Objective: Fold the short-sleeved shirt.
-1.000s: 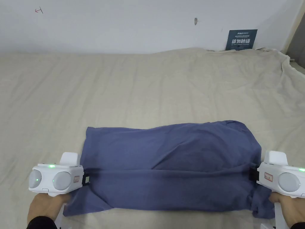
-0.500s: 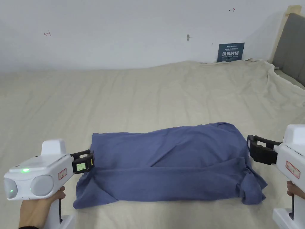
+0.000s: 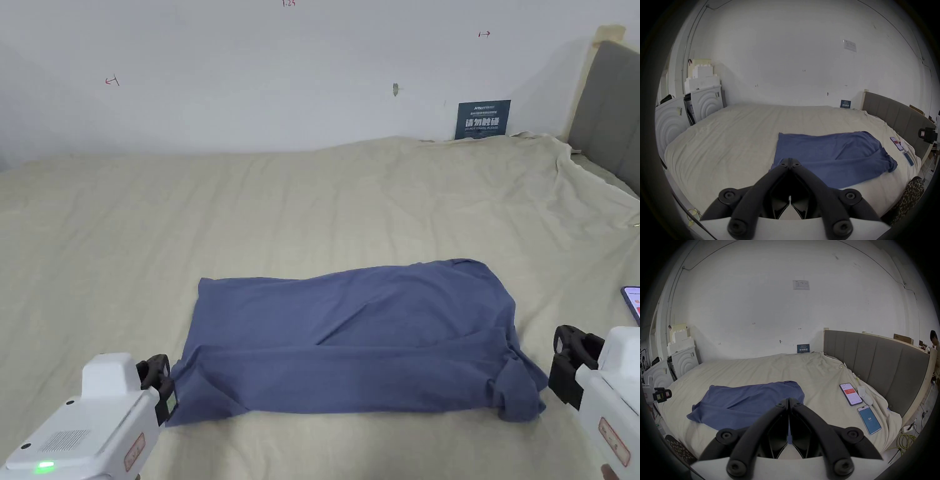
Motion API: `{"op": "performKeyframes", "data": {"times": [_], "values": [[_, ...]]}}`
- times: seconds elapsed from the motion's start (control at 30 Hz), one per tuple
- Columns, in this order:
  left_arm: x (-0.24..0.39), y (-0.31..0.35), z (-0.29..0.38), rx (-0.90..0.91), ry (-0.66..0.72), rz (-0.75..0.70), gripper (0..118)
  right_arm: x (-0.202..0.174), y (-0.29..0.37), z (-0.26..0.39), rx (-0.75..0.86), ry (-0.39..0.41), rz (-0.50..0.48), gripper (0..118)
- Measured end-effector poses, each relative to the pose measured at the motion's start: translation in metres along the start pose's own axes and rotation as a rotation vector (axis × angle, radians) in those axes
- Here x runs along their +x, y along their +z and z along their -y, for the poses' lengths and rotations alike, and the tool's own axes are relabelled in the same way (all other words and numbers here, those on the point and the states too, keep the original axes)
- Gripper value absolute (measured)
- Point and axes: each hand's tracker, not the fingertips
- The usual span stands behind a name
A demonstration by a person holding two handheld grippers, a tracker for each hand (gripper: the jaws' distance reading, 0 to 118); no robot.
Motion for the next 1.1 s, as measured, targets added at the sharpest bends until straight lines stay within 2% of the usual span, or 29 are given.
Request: {"op": "performKeyframes", "data": {"times": [0.33,0.6,0.67,0.7,0.73,0.77,0.8,0.87,1.03,1.07,1.1], "values": [[-0.009,-0.022,-0.011,-0.055,0.007,0.006,0,0.0,-0.005,-0.008,0.01,-0.002,-0.001,0],[-0.03,-0.077,-0.014,-0.255,0.056,0.016,1,0.005,-0.013,-0.008,-0.005,-0.006,0.009,0],[-0.037,-0.097,-0.011,-0.335,0.076,0.017,20,0.006,-0.017,-0.007,-0.012,-0.011,0.014,0],[-0.039,-0.105,-0.007,-0.364,0.086,0.01,38,0.006,-0.018,-0.007,-0.016,-0.013,0.016,0],[-0.041,-0.113,-0.003,-0.403,0.096,-0.007,65,0.007,-0.021,-0.006,-0.021,-0.014,0.018,0],[-0.043,-0.12,0.001,-0.423,0.101,-0.014,76,0.007,-0.022,-0.005,-0.025,-0.016,0.02,0],[-0.045,-0.125,0.005,-0.443,0.099,-0.016,81,0.007,-0.025,-0.004,-0.03,-0.019,0.023,0],[-0.046,-0.133,0.014,-0.482,0.101,-0.038,84,0.008,-0.03,-0.002,-0.046,-0.026,0.025,0],[-0.047,-0.153,0.035,-0.571,0.105,-0.045,83,0.007,-0.041,0.004,-0.077,-0.03,0.024,0],[-0.045,-0.157,0.037,-0.58,0.101,-0.052,79,0.007,-0.043,0.005,-0.082,-0.031,0.023,0],[-0.043,-0.156,0.04,-0.577,0.101,-0.056,69,0.008,-0.045,0.006,-0.087,-0.033,0.024,0]]}}
